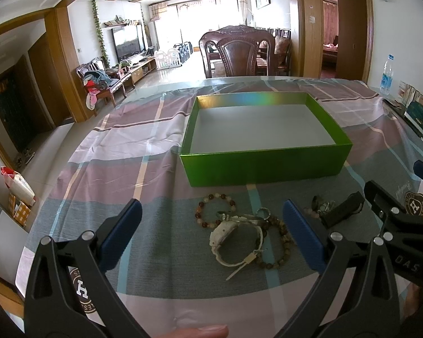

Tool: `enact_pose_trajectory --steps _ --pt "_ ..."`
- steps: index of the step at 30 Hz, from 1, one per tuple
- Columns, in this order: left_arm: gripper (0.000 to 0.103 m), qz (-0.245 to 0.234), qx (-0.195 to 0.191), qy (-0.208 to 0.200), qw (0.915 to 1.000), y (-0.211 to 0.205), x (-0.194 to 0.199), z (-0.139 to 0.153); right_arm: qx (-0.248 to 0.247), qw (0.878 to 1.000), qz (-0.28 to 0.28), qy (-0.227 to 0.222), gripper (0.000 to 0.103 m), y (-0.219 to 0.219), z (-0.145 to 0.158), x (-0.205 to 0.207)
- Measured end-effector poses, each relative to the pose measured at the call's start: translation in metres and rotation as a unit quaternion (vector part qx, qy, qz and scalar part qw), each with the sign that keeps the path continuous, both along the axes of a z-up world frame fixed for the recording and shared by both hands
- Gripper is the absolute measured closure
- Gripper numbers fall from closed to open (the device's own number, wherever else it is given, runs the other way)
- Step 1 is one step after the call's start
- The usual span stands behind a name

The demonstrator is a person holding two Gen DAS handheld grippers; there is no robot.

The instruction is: Organize jewelry

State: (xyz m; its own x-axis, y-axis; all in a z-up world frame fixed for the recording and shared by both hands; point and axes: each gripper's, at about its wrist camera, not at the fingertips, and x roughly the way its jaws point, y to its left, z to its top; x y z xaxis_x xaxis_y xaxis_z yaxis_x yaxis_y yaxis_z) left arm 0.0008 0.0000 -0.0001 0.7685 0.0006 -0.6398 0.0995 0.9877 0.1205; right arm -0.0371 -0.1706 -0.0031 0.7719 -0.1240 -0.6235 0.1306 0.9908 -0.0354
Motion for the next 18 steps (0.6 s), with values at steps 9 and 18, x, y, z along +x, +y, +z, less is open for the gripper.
enact_pose_trajectory --steps 9,18 --pt "0.004 0.0 0.0 0.0 1.0 -0.0001 0.0 0.0001 0.0 1.0 0.003 0.0 0.003 -0.0023 0.0012 -0.0005" --pt "0.004 0.0 0.0 0.002 1.0 0.0001 0.0006 0.0 -0.002 1.0 0.009 -0.001 0.003 -0.0011 -0.0001 0.0004"
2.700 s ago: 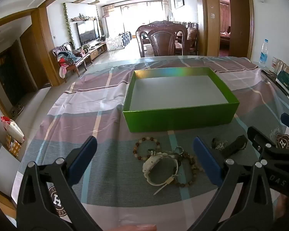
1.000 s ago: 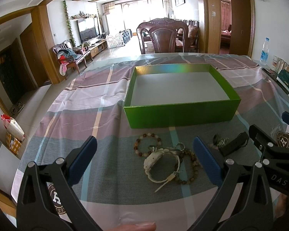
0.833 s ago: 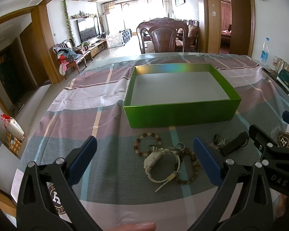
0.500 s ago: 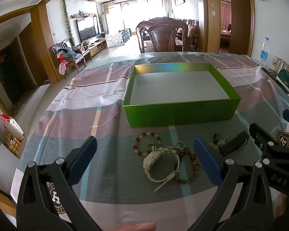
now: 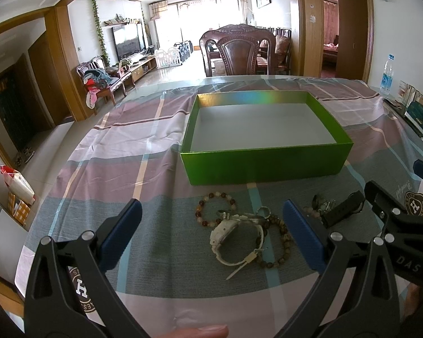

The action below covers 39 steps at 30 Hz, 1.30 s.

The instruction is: Organize jewelry

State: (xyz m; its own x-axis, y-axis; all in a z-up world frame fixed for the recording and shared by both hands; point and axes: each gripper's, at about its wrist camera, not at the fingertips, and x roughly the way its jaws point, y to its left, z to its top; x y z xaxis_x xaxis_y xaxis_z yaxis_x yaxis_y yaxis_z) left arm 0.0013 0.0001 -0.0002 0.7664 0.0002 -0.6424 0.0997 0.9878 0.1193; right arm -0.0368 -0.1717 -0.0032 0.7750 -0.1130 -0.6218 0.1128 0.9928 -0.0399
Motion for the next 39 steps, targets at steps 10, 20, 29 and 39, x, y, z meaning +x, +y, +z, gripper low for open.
enact_pose_trajectory --steps 10,20,29,39 --pt "0.004 0.0 0.0 0.0 1.0 0.003 -0.003 -0.009 0.006 1.0 -0.003 0.009 0.003 -0.003 -0.004 0.002" --pt "0.004 0.0 -0.001 0.002 1.0 0.003 -0.002 -0.008 0.0 1.0 0.005 0.014 0.008 0.002 -0.007 0.003" --pt "0.004 -0.003 -0.002 0.005 1.0 0.006 -0.005 -0.017 0.0 1.0 0.006 0.01 0.01 0.005 -0.006 0.001" --pt "0.004 -0.003 -0.003 0.012 0.9999 0.005 0.0 -0.013 0.002 1.0 0.007 0.014 0.015 0.003 -0.007 0.001"
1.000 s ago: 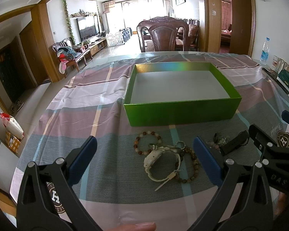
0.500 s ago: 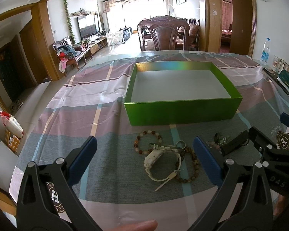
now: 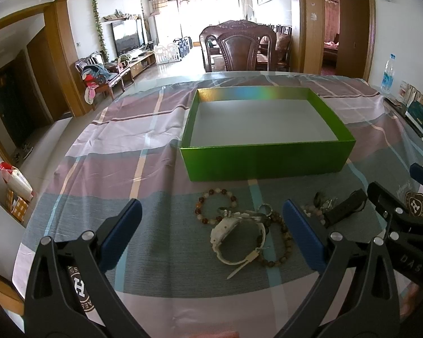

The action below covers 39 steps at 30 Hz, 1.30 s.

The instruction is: Organize jewelry

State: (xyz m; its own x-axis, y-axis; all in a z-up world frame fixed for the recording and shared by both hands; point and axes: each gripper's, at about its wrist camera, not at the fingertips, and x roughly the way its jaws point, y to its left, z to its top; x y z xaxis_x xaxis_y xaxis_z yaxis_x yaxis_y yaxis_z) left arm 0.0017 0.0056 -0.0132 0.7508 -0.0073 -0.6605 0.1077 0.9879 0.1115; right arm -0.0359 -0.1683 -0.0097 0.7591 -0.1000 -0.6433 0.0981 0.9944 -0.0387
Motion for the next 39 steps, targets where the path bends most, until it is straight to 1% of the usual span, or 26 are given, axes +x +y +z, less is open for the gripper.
enact_pose_trajectory --steps 4,6,7,9,10,13,15,17,20,22,25,26,27,28,29,30,31,32,35,39 --pt "0.004 -0.006 -0.006 0.002 1.0 0.003 0.001 0.002 0.001 1.0 -0.005 0.013 0.016 -0.005 -0.003 0.003" --pt "0.005 0.005 -0.01 0.003 0.9999 0.012 0.006 0.003 0.006 1.0 -0.008 0.023 0.021 -0.011 -0.005 0.005" --pt "0.005 0.01 -0.012 0.003 0.9999 0.017 0.008 0.003 0.011 1.0 -0.01 0.021 0.021 -0.015 -0.006 0.005" --pt "0.005 0.019 -0.013 0.008 0.9997 0.025 0.01 0.002 0.014 0.999 -0.018 0.034 0.021 -0.024 -0.01 0.008" --pt "0.005 0.019 -0.013 0.014 0.9996 0.027 0.011 0.0 0.022 0.999 -0.011 0.046 0.021 -0.027 -0.013 0.01" --pt "0.005 0.001 -0.018 0.043 0.9989 0.026 0.01 -0.011 0.045 0.995 0.023 0.091 0.021 -0.03 -0.025 0.021" --pt "0.006 -0.018 -0.013 0.058 0.9981 0.021 0.007 -0.019 0.038 0.991 0.046 0.116 0.021 -0.024 -0.034 0.027" --pt "0.012 -0.045 -0.003 0.071 0.9965 0.012 0.001 -0.028 0.017 0.99 0.065 0.125 0.022 -0.017 -0.04 0.03" --pt "0.017 -0.069 0.009 0.093 0.9932 0.0 -0.003 -0.042 -0.003 0.988 0.075 0.133 0.03 -0.009 -0.047 0.035" --pt "0.017 -0.083 0.005 0.108 0.9907 -0.007 -0.002 -0.048 0.004 0.987 0.078 0.141 0.032 -0.008 -0.055 0.04" --pt "0.017 -0.083 0.005 0.122 0.9891 -0.01 0.003 -0.056 0.021 0.984 0.078 0.156 0.036 -0.012 -0.066 0.047" --pt "0.017 -0.079 0.006 0.127 0.9888 -0.011 0.005 -0.058 0.025 0.984 0.078 0.159 0.043 -0.013 -0.069 0.05" --pt "0.019 -0.077 0.006 0.129 0.9886 -0.01 0.008 -0.06 0.023 0.985 0.073 0.157 0.053 -0.014 -0.071 0.05" --pt "0.029 -0.072 0.006 0.134 0.9883 -0.01 0.01 -0.062 0.023 0.985 0.071 0.154 0.058 -0.016 -0.071 0.05" --pt "0.034 -0.072 0.0 0.14 0.9875 -0.007 0.014 -0.064 0.029 0.986 0.069 0.152 0.066 -0.018 -0.069 0.051" --pt "0.037 -0.075 -0.012 0.149 0.986 -0.005 0.017 -0.066 0.04 0.986 0.067 0.149 0.071 -0.023 -0.068 0.052" --pt "0.045 -0.077 -0.019 0.153 0.985 -0.005 0.019 -0.066 0.057 0.986 0.067 0.145 0.073 -0.028 -0.066 0.051" --pt "0.046 -0.076 -0.019 0.154 0.9849 -0.002 0.023 -0.068 0.065 0.985 0.066 0.143 0.074 -0.031 -0.064 0.051" --pt "0.046 -0.067 -0.017 0.154 0.9857 -0.001 0.028 -0.07 0.059 0.989 0.049 0.13 0.075 -0.039 -0.059 0.049" --pt "0.043 -0.059 -0.017 0.152 0.9865 0.004 0.029 -0.066 0.056 0.991 0.026 0.119 0.074 -0.049 -0.054 0.047"
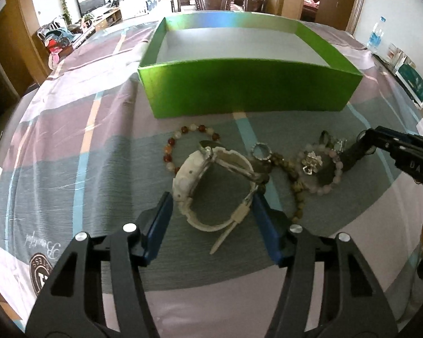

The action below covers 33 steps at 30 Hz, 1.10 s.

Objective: Organize jewelry
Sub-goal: 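Grasp the white watch with the left gripper while the right gripper grasps the black-strap watch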

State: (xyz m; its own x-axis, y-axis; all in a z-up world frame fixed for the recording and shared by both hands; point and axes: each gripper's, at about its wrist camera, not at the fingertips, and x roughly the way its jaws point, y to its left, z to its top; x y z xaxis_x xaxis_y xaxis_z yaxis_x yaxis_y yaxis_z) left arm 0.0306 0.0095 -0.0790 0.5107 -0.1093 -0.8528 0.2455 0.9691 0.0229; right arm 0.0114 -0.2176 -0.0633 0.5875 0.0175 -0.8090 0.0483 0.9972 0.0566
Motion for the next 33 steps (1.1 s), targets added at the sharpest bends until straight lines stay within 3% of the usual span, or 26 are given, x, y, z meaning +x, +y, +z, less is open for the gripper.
enact_pose_trajectory --steps 5,15,18,19,20,21,22,30,33 --pt "0.035 0.011 -0.001 -0.013 0.9998 0.009 -0.003 0.01 0.007 0.999 -0.036 -0.006 0.073 -0.025 0.006 -0.002" --pt "0.033 0.035 0.007 -0.016 0.9992 0.026 0.002 0.013 -0.04 0.998 0.047 0.022 0.073 0.009 -0.009 -0.01" --pt "0.043 0.028 0.004 0.001 0.9996 0.023 0.007 0.003 -0.039 0.998 0.047 0.004 0.073 0.014 -0.015 -0.006" --pt "0.053 0.026 -0.001 0.007 0.9996 0.022 0.009 -0.001 -0.038 0.998 0.049 -0.001 0.074 0.014 -0.015 -0.006" --pt "0.071 0.024 -0.004 0.012 0.9996 0.022 0.01 -0.004 -0.043 0.998 0.051 -0.007 0.08 0.016 -0.014 -0.007" --pt "0.078 0.023 -0.01 0.018 0.9995 0.022 0.012 -0.007 -0.045 0.998 0.052 -0.013 0.092 0.017 -0.013 -0.008" --pt "0.085 0.02 -0.021 0.025 0.9993 0.022 0.014 -0.008 -0.034 0.998 0.056 -0.018 0.093 0.016 -0.011 -0.009" --pt "0.087 0.027 -0.03 -0.024 0.9989 0.028 0.003 0.017 -0.01 0.998 0.043 -0.046 0.095 0.008 0.002 -0.01" --pt "0.099 0.029 -0.031 -0.057 0.9974 0.029 -0.008 0.035 0.0 0.997 0.034 -0.063 0.095 0.002 0.009 -0.013"
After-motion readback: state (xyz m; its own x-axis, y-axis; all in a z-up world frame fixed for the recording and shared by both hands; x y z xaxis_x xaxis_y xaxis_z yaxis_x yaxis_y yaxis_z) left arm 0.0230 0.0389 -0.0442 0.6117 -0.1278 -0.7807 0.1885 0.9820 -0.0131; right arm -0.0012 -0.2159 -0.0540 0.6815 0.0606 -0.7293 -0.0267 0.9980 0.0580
